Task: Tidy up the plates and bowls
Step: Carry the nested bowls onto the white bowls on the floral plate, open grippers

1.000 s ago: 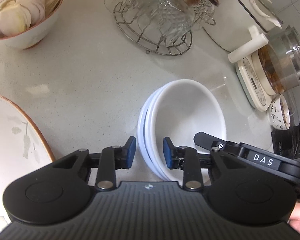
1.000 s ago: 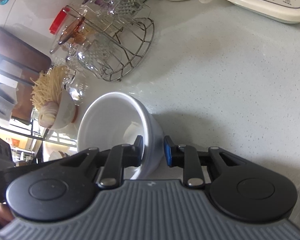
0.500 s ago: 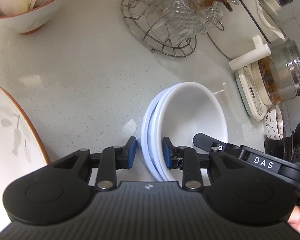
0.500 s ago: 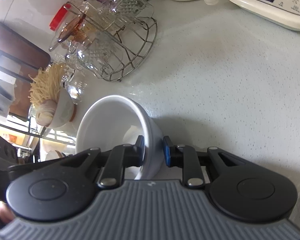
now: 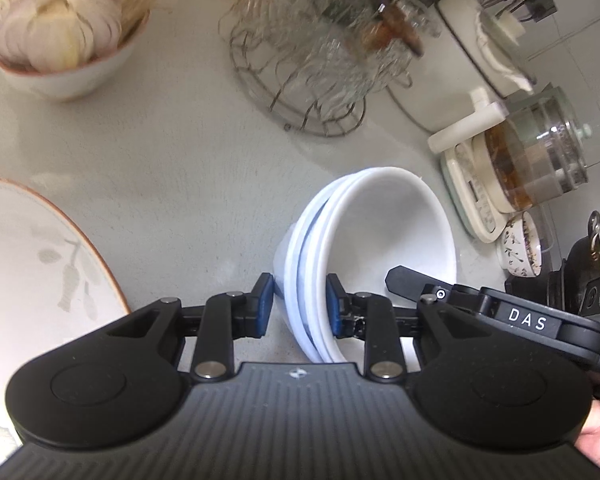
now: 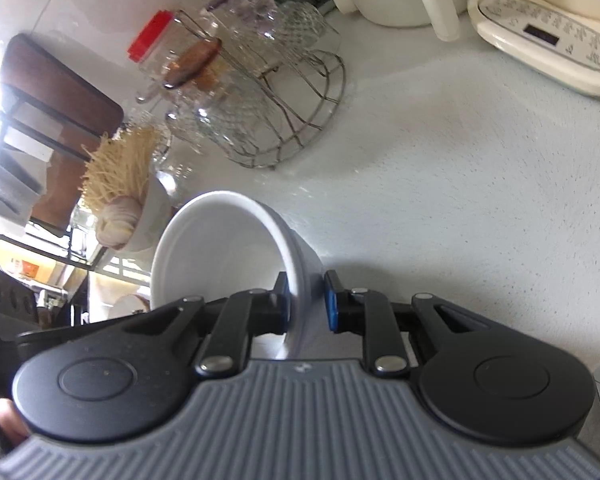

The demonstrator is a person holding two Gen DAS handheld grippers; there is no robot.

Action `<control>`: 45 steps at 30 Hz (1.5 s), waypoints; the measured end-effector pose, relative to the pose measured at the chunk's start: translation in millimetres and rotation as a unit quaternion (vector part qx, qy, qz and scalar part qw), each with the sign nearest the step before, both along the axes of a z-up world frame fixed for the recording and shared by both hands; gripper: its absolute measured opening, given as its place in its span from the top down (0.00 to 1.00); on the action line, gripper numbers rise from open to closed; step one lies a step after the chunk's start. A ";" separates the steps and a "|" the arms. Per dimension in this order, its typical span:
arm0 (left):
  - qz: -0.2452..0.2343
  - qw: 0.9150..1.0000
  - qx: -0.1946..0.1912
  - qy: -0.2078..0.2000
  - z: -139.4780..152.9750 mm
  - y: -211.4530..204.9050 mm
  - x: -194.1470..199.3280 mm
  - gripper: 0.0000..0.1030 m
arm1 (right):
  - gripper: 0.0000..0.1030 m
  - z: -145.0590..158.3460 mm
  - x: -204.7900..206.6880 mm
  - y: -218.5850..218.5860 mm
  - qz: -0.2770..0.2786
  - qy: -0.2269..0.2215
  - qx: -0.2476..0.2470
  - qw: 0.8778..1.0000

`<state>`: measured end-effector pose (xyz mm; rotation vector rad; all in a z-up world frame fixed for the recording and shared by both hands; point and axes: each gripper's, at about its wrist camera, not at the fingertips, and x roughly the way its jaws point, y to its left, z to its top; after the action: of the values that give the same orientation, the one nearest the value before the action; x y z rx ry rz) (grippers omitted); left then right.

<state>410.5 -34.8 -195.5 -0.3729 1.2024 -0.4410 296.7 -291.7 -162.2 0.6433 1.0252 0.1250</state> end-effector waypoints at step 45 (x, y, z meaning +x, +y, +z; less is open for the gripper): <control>0.075 0.996 0.035 -0.037 42.5 190.9 -58.0 0.68 | 0.80 24.5 7.3 183.3 0.108 -0.018 -0.007 0.994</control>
<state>352.5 156.1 -153.0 -0.3801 1.1068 -0.2797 304.0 -108.4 -137.6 0.5156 1.0577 0.3172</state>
